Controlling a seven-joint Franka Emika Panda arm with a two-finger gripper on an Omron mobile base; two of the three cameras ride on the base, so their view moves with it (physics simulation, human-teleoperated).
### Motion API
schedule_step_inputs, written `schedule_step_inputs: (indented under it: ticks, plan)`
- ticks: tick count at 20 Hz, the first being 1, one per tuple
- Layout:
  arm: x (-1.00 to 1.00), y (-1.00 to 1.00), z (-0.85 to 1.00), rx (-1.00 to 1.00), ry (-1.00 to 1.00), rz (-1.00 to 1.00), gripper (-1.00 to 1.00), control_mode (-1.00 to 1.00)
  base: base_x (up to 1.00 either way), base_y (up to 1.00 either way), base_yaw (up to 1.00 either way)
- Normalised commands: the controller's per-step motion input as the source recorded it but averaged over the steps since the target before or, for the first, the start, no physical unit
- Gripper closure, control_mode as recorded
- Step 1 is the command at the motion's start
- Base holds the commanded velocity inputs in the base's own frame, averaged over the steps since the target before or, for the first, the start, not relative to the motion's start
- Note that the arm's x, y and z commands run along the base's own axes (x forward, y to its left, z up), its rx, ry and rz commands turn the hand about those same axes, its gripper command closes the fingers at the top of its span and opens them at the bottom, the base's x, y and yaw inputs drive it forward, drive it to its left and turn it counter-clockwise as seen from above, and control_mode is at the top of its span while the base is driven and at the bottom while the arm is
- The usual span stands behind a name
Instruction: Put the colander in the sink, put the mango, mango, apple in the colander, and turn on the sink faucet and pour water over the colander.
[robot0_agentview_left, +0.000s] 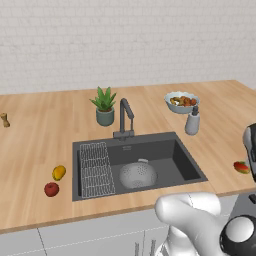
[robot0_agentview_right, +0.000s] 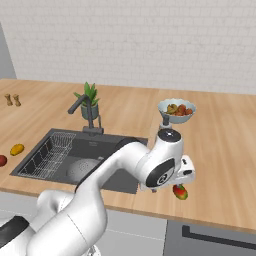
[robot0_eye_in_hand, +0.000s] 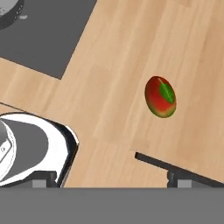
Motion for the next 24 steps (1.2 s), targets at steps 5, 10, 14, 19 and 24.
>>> schedule_step_inputs:
  ticks: [5, 10, 14, 19, 24]
  plan:
    - [0.44, -0.04, -0.21, 0.00, 0.02, 0.05, -1.00, -1.00, 0.00, 0.00, 0.00]
    - [0.40, -0.08, -0.30, 0.00, 0.03, 0.03, -1.00, -1.00, 0.00, 0.00, 0.00]
    - [0.21, -0.31, -0.34, 0.00, 0.00, 0.00, -1.00, -1.00, 0.00, 0.00, 0.00]
    - [0.16, -0.12, -0.25, 0.00, 0.00, 0.00, -1.00, -1.00, 0.00, 0.00, 0.00]
    - [0.24, -0.04, -0.28, 0.00, 0.04, 0.00, -1.00, -1.00, 0.00, 0.00, 0.00]
